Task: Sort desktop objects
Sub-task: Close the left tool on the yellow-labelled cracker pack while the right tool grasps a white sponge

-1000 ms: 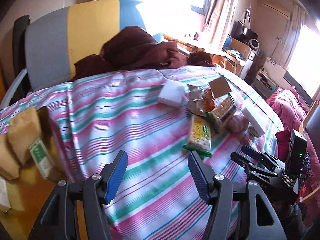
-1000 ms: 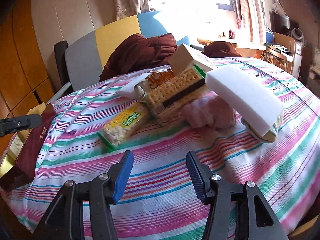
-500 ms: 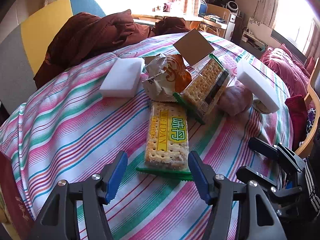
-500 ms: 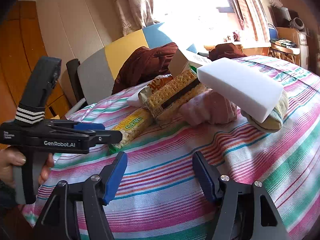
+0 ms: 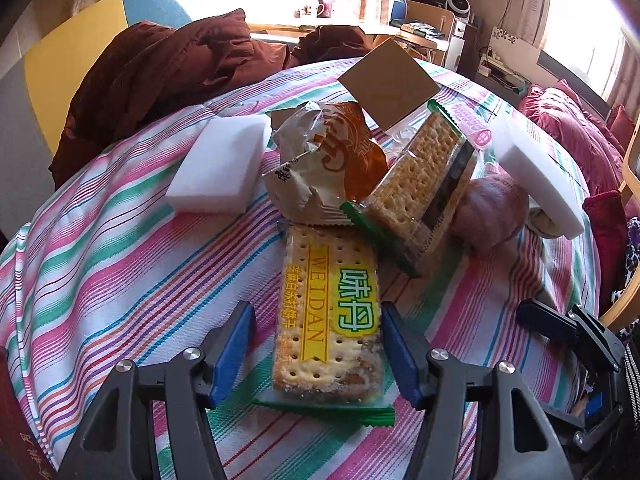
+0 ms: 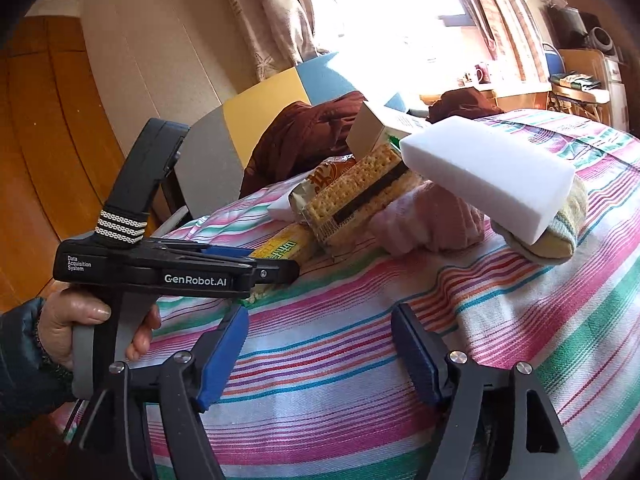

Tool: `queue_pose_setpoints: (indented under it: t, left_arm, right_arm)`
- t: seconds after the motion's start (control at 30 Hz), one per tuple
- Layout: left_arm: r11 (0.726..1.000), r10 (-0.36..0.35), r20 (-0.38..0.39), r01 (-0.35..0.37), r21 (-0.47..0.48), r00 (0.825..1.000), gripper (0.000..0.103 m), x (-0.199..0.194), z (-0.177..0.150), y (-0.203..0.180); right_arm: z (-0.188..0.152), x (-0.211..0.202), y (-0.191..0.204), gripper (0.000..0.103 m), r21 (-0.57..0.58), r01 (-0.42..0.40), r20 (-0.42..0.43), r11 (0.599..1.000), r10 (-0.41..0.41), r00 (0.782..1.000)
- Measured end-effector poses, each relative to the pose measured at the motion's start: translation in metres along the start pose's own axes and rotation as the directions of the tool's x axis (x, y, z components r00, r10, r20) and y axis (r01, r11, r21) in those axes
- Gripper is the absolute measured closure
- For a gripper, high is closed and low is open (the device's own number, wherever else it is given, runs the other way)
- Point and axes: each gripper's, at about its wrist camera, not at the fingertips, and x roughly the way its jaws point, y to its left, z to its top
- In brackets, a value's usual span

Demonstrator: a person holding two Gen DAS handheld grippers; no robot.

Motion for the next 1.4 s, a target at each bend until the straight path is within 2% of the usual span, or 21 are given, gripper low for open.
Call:
queue_pose_setpoints:
  t: [0.07,0.13,0.33,0.6,0.83,0.93,1.17,1.3,1.4]
  left_arm:
    - [1.000,0.006,0.014,-0.006,-0.009,1.000,0.042,-0.001,-0.002,0.001]
    - [1.000,0.020,0.028,-0.020,-0.017,0.999,0.051,-0.004,-0.006,0.002]
    - [0.998,0.032,0.055,-0.029,-0.056,0.998,0.052,-0.020,-0.028,0.006]
    - [0.990,0.043,0.083,-0.031,-0.139,0.996,0.052,-0.054,-0.076,0.010]
    - [0.987,0.087,0.136,-0.067,-0.145,0.987,0.052,-0.078,-0.113,0.005]
    - [0.986,0.079,0.158,-0.054,-0.157,0.984,0.052,-0.080,-0.117,0.008]
    - [0.986,0.070,0.189,-0.039,-0.164,0.979,0.052,-0.082,-0.123,0.010]
    - [0.986,0.060,0.194,-0.028,-0.167,0.979,0.052,-0.082,-0.123,0.011]
    - [0.985,0.057,0.193,-0.023,-0.172,0.980,0.052,-0.081,-0.123,0.012]
  right_arm:
    - [0.000,0.000,0.000,0.027,-0.003,-0.003,-0.001,1.000,0.003,1.000]
    - [-0.001,0.000,0.000,0.027,-0.004,-0.004,-0.002,1.000,0.004,1.000]
    - [-0.001,0.000,0.001,0.025,-0.009,-0.006,-0.008,1.000,0.006,1.000]
    - [0.000,0.001,0.002,0.022,-0.022,-0.012,-0.025,1.000,0.012,1.000]
    - [0.005,0.000,0.003,0.022,-0.028,0.000,-0.069,1.000,-0.002,0.998]
    - [0.013,-0.009,0.002,0.023,-0.037,0.042,-0.072,0.998,-0.045,0.996]
    - [0.051,-0.049,-0.020,0.022,-0.130,0.179,0.004,0.975,-0.181,0.984]
    - [0.077,-0.049,-0.034,0.021,-0.255,0.250,-0.027,0.934,-0.265,0.964]
    - [0.095,-0.039,-0.044,0.020,-0.327,0.237,-0.092,0.915,-0.280,0.956]
